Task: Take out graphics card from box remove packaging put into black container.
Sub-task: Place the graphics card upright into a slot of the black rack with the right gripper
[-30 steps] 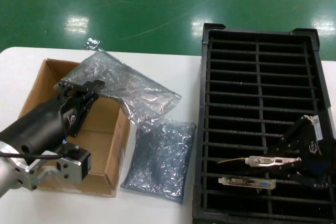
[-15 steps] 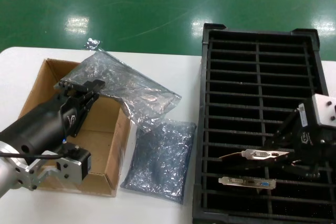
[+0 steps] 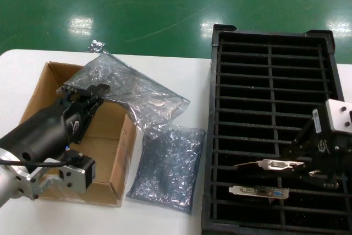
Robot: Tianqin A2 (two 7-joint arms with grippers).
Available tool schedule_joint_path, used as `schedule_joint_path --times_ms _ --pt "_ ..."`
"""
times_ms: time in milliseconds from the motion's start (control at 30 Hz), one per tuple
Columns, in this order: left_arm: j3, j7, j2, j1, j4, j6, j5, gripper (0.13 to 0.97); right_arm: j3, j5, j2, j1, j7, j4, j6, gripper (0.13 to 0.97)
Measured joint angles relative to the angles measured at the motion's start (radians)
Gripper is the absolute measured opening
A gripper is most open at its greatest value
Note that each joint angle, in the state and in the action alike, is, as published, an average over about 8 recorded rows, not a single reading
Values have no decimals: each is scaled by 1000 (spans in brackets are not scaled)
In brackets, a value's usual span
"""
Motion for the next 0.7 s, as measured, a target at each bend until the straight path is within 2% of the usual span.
schedule_joint_path --times_ms 700 --pt "0 0 0 0 0 0 0 138 -6 -6 -4 12 8 31 0 191"
